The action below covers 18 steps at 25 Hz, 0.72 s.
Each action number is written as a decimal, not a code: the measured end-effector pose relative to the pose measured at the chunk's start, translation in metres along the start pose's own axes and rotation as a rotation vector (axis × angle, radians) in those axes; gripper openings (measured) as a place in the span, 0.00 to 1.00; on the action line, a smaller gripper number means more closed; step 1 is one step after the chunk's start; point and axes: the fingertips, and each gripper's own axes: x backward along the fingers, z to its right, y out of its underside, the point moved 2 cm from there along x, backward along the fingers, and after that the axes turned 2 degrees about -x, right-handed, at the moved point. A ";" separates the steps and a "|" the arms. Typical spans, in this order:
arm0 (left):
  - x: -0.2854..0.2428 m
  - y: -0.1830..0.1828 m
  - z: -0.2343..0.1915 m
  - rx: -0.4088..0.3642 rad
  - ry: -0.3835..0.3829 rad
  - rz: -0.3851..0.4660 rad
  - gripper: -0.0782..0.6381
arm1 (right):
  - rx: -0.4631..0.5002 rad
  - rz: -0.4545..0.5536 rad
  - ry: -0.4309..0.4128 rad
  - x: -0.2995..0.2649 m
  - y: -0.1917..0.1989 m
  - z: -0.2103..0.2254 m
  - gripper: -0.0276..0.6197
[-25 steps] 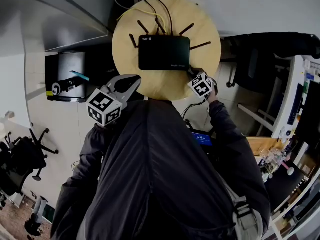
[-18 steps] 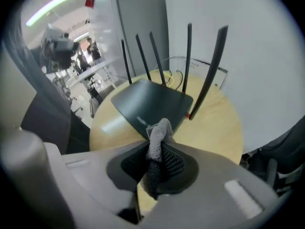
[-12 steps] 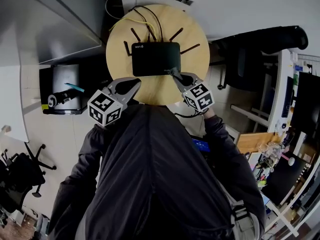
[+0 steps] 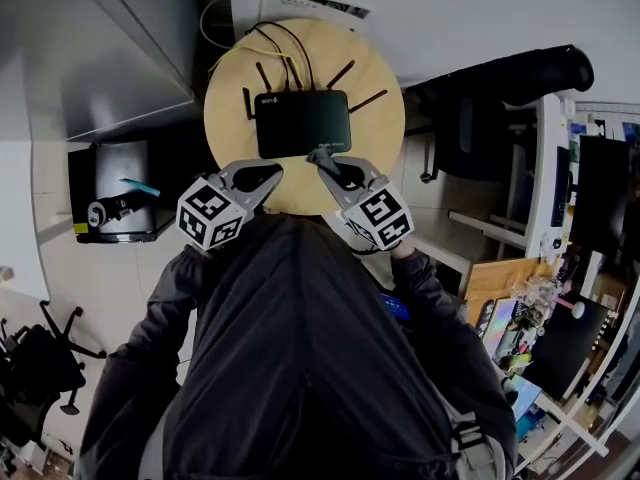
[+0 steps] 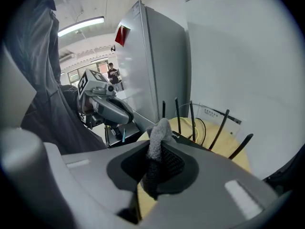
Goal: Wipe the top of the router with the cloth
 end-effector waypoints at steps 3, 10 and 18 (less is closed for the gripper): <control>0.004 0.005 0.001 -0.002 0.015 -0.003 0.11 | 0.000 0.008 0.007 0.001 -0.003 -0.011 0.09; 0.012 0.015 0.001 -0.001 0.050 -0.021 0.11 | -0.010 0.029 0.029 0.004 -0.009 -0.025 0.09; 0.010 0.014 0.000 -0.025 0.066 -0.032 0.11 | 0.000 0.029 0.039 0.004 -0.011 -0.028 0.09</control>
